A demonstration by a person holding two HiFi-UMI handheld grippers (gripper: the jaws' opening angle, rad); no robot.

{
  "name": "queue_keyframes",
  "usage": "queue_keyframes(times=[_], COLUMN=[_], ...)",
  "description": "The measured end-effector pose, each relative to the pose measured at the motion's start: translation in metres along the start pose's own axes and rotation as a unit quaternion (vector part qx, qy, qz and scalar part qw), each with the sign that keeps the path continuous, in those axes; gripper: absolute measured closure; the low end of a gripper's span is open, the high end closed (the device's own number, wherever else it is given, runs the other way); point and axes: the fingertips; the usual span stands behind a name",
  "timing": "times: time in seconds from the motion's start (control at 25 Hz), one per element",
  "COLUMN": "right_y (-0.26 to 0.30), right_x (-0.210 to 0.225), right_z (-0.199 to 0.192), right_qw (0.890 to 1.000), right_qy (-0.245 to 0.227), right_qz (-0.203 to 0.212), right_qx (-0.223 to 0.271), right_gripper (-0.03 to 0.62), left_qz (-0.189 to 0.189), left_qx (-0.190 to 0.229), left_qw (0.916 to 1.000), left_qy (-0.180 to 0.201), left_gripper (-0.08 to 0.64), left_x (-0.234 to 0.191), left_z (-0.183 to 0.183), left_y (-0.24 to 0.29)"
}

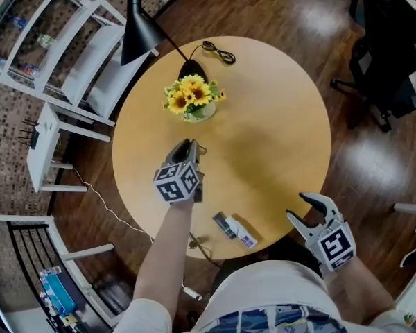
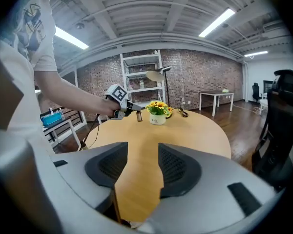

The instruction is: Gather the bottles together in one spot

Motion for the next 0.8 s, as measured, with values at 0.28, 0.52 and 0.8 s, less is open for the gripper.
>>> queue_keyframes(times=[0.28, 0.52, 0.8], right_y=[-0.015, -0.026, -0.013], right_x=[0.028, 0.046, 0.052], right_z=[-0.03, -0.049, -0.053], right_qw=[0.999, 0.996, 0.996], right_qy=[0.029, 0.054, 0.059], right_qz=[-0.014, -0.034, -0.029], right_qx=[-0.032, -0.057, -0.063], right_gripper=[0.37, 0.37, 0.37], left_qz=[0.068, 0.096, 0.096], left_qx=[0.018, 0.04, 0.048], left_qw=[0.9973, 0.9946, 0.9941], left_qy=[-0.022, 0.001, 0.009], left_gripper=[0.483, 0.485, 0.483], left_x=[-0.055, -0.079, -0.077], left_z=[-0.017, -0.022, -0.024], left_y=[0.067, 0.106, 0.112])
Point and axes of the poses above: the fingertips, and each gripper's own axes: y forward along the fingers, x to its right, z out of its top, and after that the axes turned 7 degrees about -y, right-handed
